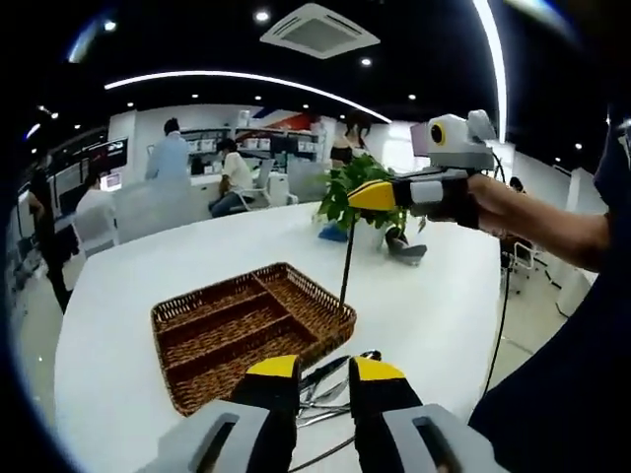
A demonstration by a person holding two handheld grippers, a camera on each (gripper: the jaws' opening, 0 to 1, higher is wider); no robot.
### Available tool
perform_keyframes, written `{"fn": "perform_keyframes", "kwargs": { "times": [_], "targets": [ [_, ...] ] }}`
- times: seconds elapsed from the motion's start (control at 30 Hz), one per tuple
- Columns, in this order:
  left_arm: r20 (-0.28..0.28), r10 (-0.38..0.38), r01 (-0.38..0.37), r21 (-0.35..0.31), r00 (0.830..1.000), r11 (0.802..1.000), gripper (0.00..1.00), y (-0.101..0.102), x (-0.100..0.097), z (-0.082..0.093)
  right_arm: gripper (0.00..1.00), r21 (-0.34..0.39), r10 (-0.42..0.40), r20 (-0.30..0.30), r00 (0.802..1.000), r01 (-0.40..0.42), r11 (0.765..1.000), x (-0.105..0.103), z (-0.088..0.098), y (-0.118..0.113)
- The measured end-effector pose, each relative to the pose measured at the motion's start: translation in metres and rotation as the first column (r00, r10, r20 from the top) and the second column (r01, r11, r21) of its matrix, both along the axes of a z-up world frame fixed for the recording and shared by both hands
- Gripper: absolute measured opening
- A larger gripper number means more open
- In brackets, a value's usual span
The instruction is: Arrange the knives, forks, and spoons in their matching storage slots by inserting each utensil handle-first until every utensil is classified and aligned in the correct compartment
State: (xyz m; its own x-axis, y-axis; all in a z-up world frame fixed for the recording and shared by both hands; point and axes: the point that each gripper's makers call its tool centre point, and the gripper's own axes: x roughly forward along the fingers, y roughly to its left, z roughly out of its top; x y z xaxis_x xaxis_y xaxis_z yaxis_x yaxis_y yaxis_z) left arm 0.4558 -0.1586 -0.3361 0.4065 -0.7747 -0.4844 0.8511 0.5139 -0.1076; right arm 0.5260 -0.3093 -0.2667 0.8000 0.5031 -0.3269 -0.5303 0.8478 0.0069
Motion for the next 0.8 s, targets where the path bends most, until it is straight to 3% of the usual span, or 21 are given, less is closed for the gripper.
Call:
{"fn": "perform_keyframes", "kwargs": {
  "times": [0.17,0.2,0.5,0.57,0.8],
  "targets": [
    [0.004,0.045,-0.046,0.019,0.999,0.999,0.25,0.014,0.009,-0.001,0.0,0.026,-0.026,-0.001,1.0,0.026,0.999,0.023,-0.002,-0.009],
    [0.004,0.049,-0.049,0.019,0.999,0.999,0.25,0.014,0.01,-0.001,0.0,0.06,-0.025,-0.015,1.0,0.026,0.998,0.024,-0.003,-0.006],
    [-0.011,0.076,-0.075,0.003,0.997,0.997,0.24,0.011,0.011,0.002,0.0,0.083,-0.069,0.021,0.997,0.067,0.994,0.032,0.009,-0.014],
    [-0.009,0.074,-0.074,0.006,0.997,0.997,0.24,0.01,0.01,0.003,0.0,0.009,-0.08,0.039,0.996,0.079,0.997,0.039,0.008,-0.021],
    [-0.02,0.072,-0.072,0.006,0.997,0.997,0.25,0.011,0.012,0.002,0.0,-0.021,-0.069,0.075,0.995,0.071,0.997,0.066,0.024,-0.027]
  ]
}}
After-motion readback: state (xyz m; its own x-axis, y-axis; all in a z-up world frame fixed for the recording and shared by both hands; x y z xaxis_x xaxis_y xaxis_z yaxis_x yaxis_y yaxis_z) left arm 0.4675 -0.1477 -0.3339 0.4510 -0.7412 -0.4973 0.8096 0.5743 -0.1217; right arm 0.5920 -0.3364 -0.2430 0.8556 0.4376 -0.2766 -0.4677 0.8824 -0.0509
